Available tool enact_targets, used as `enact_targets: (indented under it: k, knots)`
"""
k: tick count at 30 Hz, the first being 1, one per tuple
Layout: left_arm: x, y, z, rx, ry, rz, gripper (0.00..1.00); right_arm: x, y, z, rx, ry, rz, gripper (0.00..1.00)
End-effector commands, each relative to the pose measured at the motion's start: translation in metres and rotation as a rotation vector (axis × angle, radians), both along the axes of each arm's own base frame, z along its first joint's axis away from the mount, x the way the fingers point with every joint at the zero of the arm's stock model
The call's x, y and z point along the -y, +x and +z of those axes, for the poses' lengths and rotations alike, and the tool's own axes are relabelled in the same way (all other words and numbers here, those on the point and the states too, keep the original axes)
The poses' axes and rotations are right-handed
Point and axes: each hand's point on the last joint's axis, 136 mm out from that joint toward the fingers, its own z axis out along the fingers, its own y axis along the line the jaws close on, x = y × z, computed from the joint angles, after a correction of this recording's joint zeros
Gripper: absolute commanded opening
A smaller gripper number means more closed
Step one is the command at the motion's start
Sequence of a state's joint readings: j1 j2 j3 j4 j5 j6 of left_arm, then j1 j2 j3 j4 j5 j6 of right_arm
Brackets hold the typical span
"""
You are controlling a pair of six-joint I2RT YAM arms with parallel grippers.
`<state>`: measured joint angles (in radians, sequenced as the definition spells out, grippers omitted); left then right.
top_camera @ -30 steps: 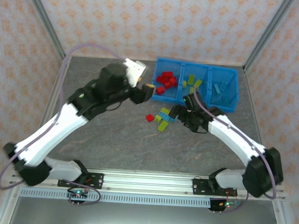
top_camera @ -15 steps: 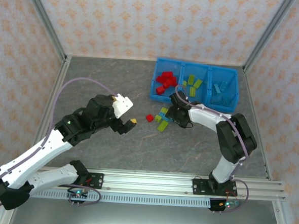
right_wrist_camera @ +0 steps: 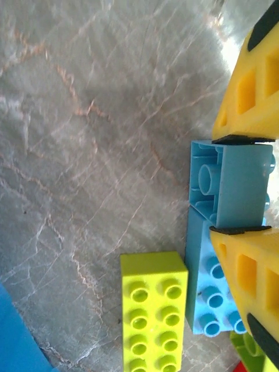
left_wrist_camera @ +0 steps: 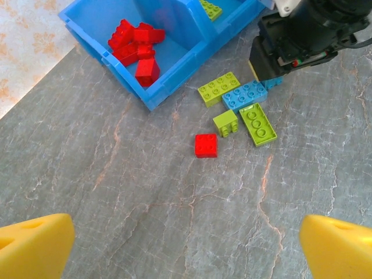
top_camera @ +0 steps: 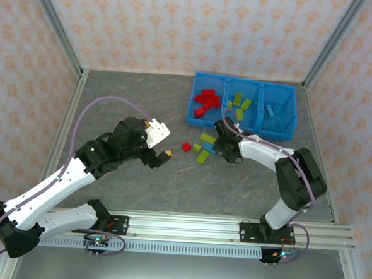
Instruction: Sort the legos into containers by color
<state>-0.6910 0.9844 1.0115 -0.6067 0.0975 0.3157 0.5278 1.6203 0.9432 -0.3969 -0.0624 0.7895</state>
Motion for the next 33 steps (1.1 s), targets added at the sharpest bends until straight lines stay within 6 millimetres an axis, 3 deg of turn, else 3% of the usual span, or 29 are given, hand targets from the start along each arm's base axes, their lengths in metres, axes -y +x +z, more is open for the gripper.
enact_targets:
  k: [1, 4, 7, 11, 13, 16, 21, 25, 29, 33]
  knots:
    - [-0.001, 0.002, 0.003, 0.022, -0.012, -0.005, 1.0, 0.017, -0.009, 0.02, 0.047, -0.035, -0.039, 0.37]
    - [-0.002, 0.001, 0.0, 0.018, -0.008, -0.003, 1.0, 0.034, -0.014, 0.045, 0.116, -0.057, -0.076, 0.37]
    - [-0.001, 0.001, -0.002, 0.018, -0.01, -0.007, 1.0, 0.059, -0.01, 0.083, 0.21, -0.081, -0.135, 0.37]
    - [0.001, -0.001, -0.005, 0.01, -0.015, -0.025, 1.0, 0.112, 0.014, 0.139, 0.335, -0.084, -0.242, 0.37]
    - [0.001, -0.001, -0.009, 0.003, -0.009, -0.03, 1.0, 0.138, 0.031, 0.155, 0.359, -0.076, -0.29, 0.36]
    - [0.0, 0.0, -0.014, 0.0, -0.001, -0.027, 1.0, 0.175, 0.064, 0.158, 0.338, -0.075, -0.359, 0.35]
    - [-0.002, 0.0, -0.014, 0.006, -0.003, -0.023, 1.0, 0.212, 0.116, 0.136, 0.263, -0.068, -0.428, 0.35]
    - [-0.002, -0.001, -0.014, 0.009, -0.004, -0.027, 1.0, 0.222, 0.144, 0.124, 0.205, -0.064, -0.421, 0.55]
    - [-0.002, -0.002, -0.015, 0.009, 0.005, -0.035, 1.0, 0.221, 0.135, 0.137, 0.216, -0.052, -0.428, 0.68]
    - [0.0, -0.003, -0.014, 0.009, 0.002, -0.049, 1.0, 0.198, 0.098, 0.153, 0.272, 0.025, -0.408, 0.71]
